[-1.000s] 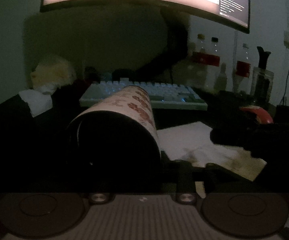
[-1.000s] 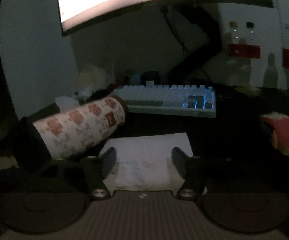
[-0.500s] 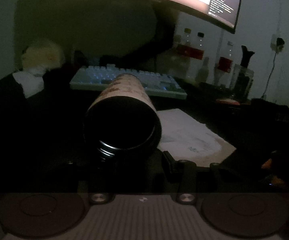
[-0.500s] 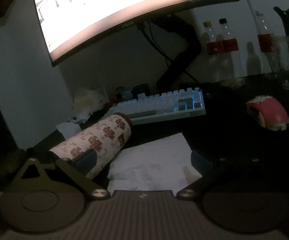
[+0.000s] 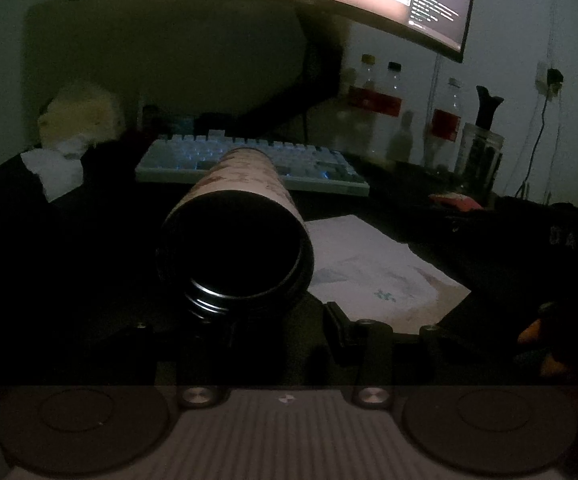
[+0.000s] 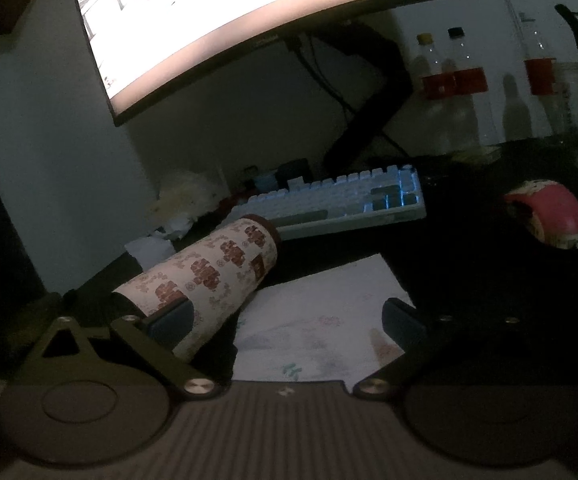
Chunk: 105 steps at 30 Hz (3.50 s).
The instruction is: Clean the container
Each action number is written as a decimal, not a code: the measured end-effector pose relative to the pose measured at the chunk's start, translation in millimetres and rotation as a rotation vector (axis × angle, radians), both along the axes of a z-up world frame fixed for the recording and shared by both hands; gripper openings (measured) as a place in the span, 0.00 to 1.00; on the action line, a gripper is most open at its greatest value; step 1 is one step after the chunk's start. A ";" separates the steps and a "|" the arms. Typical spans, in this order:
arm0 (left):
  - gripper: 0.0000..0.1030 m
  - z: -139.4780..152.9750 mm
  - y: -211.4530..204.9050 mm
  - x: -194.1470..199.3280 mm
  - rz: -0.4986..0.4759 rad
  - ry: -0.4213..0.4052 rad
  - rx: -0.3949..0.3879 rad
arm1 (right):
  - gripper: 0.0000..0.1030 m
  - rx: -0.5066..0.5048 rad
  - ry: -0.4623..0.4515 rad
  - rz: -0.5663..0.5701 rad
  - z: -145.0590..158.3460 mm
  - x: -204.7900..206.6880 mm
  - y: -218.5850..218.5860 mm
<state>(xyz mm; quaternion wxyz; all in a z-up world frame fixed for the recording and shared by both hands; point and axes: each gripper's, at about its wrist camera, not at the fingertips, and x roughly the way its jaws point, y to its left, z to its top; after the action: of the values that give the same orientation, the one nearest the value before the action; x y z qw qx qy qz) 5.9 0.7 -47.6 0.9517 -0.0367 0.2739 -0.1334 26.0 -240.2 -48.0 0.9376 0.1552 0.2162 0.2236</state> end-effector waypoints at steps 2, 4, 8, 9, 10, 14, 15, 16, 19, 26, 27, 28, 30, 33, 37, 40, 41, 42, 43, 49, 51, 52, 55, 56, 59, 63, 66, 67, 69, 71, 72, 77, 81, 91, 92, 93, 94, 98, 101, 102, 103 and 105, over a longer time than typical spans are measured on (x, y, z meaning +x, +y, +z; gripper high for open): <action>0.36 -0.1 -0.1 -0.2 0.002 0.002 0.000 | 1.00 0.000 0.006 0.001 -0.3 0.3 0.6; 0.36 0.1 -0.5 -0.4 0.003 0.005 0.001 | 1.00 0.001 0.005 -0.004 0.1 -0.1 0.2; 0.36 1.6 -0.1 -1.9 -0.011 0.025 -0.007 | 1.00 0.005 0.003 -0.003 3.2 -2.8 1.1; 0.36 2.2 0.2 -2.8 -0.015 0.028 -0.009 | 1.00 0.004 0.007 0.000 4.1 -3.1 1.7; 0.36 3.3 -0.2 -4.6 -0.020 0.028 -0.009 | 1.00 0.006 0.014 0.003 5.0 -3.5 2.2; 0.55 10.6 -1.1 -13.9 -0.041 0.010 -0.011 | 1.00 -0.018 0.062 -0.014 10.1 -3.2 6.8; 0.71 14.0 -1.5 -16.3 -0.050 0.000 -0.008 | 1.00 -0.045 0.084 -0.028 12.4 -2.6 10.0; 1.00 19.5 -2.3 -19.0 -0.066 -0.020 -0.004 | 1.00 -0.072 0.091 -0.040 14.4 -2.9 13.1; 1.00 39.2 2.2 -24.8 -0.057 -0.079 0.003 | 1.00 -0.222 0.026 -0.066 27.6 -7.9 25.3; 1.00 64.2 15.5 -18.6 0.009 -0.018 0.025 | 1.00 -0.172 0.032 -0.200 58.9 -24.5 13.8; 1.00 66.8 16.4 -17.8 0.020 -0.006 0.036 | 1.00 -0.177 0.052 -0.192 61.9 -25.1 13.6; 1.00 69.5 17.5 -17.6 0.017 0.006 0.045 | 1.00 -0.179 0.083 -0.172 65.3 -23.7 12.8; 1.00 72.8 22.0 -16.8 -0.041 0.029 0.023 | 1.00 -0.199 0.160 -0.085 71.9 -17.3 11.0; 1.00 69.1 30.5 -13.3 0.010 0.084 -0.046 | 1.00 -0.176 0.200 -0.054 69.1 -8.1 3.5; 1.00 56.7 26.7 -2.7 0.145 0.167 -0.001 | 1.00 -0.172 0.313 -0.156 53.9 -4.0 1.4; 1.00 49.3 16.7 0.0 0.124 0.182 0.053 | 1.00 -0.162 0.348 -0.117 48.4 -5.7 3.4; 1.00 47.0 13.5 0.9 0.116 0.188 0.068 | 1.00 -0.177 0.341 -0.120 49.8 -8.2 5.2; 1.00 45.1 10.8 1.8 0.105 0.202 0.067 | 1.00 -0.196 0.334 -0.121 50.7 -9.2 8.1; 1.00 43.9 8.5 2.4 0.089 0.213 0.063 | 1.00 -0.215 0.327 -0.122 51.5 -10.0 11.1; 1.00 42.1 -1.4 -0.5 0.065 0.208 0.110 | 1.00 -0.274 0.340 -0.118 41.9 -7.4 20.4; 1.00 41.3 -1.5 -0.3 0.067 0.213 0.116 | 1.00 -0.289 0.341 -0.119 39.6 -5.3 20.1; 1.00 41.2 -1.3 -0.1 0.068 0.216 0.119 | 1.00 -0.291 0.343 -0.116 38.4 -4.5 19.2; 1.00 41.0 0.9 0.0 0.080 0.221 0.116 | 1.00 -0.288 0.362 -0.117 34.8 -1.8 13.1; 1.00 41.0 2.0 0.3 0.083 0.223 0.111 | 1.00 -0.288 0.368 -0.117 33.5 -1.0 11.4; 1.00 40.3 4.5 2.4 0.094 0.232 0.109 | 1.00 -0.282 0.386 -0.109 29.9 0.7 10.0; 1.00 37.0 4.4 6.4 0.101 0.251 0.123 | 1.00 -0.302 0.388 -0.081 27.8 1.9 16.5; 1.00 35.0 7.5 8.5 0.105 0.260 0.116 | 1.00 -0.322 0.383 -0.072 26.2 1.3 22.4; 1.00 34.5 8.7 9.0 0.107 0.263 0.113 | 1.00 -0.320 0.386 -0.067 25.3 1.3 22.9; 1.00 34.5 10.0 9.1 0.108 0.265 0.109 | 1.00 -0.313 0.392 -0.060 23.9 1.5 23.0; 1.00 35.0 10.7 8.8 0.105 0.263 0.108 | 1.00 -0.312 0.391 -0.060 24.0 0.5 23.3; 1.00 34.9 11.2 9.1 0.105 0.262 0.110 | 1.00 -0.311 0.389 -0.062 24.4 0.2 22.9; 1.00 34.2 10.0 9.8 0.099 0.264 0.112 | 1.00 -0.298 0.390 -0.068 25.0 -0.6 22.3; 1.00 34.0 9.7 9.9 0.100 0.267 0.111 | 1.00 -0.291 0.398 -0.070 24.3 -0.8 23.9; 1.00 34.2 7.8 8.6 0.104 0.263 0.115 | 1.00 -0.285 0.391 -0.077 26.7 -3.3 24.4; 1.00 34.3 8.0 8.5 0.103 0.263 0.115 | 1.00 -0.283 0.392 -0.077 26.6 -3.4 24.6; 1.00 34.3 8.1 8.4 0.103 0.264 0.113 | 1.00 -0.282 0.393 -0.077 26.6 -3.6 24.8; 1.00 34.2 8.2 8.3 0.103 0.265 0.112 | 1.00 -0.280 0.394 -0.076 26.5 -3.2 24.5; 1.00 34.6 8.5 8.2 0.103 0.265 0.111 | 1.00 -0.277 0.394 -0.078 27.1 -3.7 24.3; 1.00 34.7 8.0 7.9 0.105 0.264 0.112 | 1.00 -0.275 0.393 -0.079 27.4 -4.7 25.3; 1.00 34.7 7.9 7.8 0.106 0.264 0.112 | 1.00 -0.274 0.393 -0.079 27.5 -4.8 25.5; 1.00 34.7 7.9 7.9 0.105 0.264 0.113 | 1.00 -0.274 0.393 -0.078 27.5 -4.7 25.3; 1.00 35.0 7.1 7.4 0.108 0.265 0.111 | 1.00 -0.272 0.395 -0.083 27.1 -6.8 27.7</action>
<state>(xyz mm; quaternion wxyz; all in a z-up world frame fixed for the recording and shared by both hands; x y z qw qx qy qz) 13.3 7.7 -12.6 0.9136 -0.0160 0.4016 -0.0608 19.2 -212.4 -20.9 0.8978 0.0770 0.4169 0.1190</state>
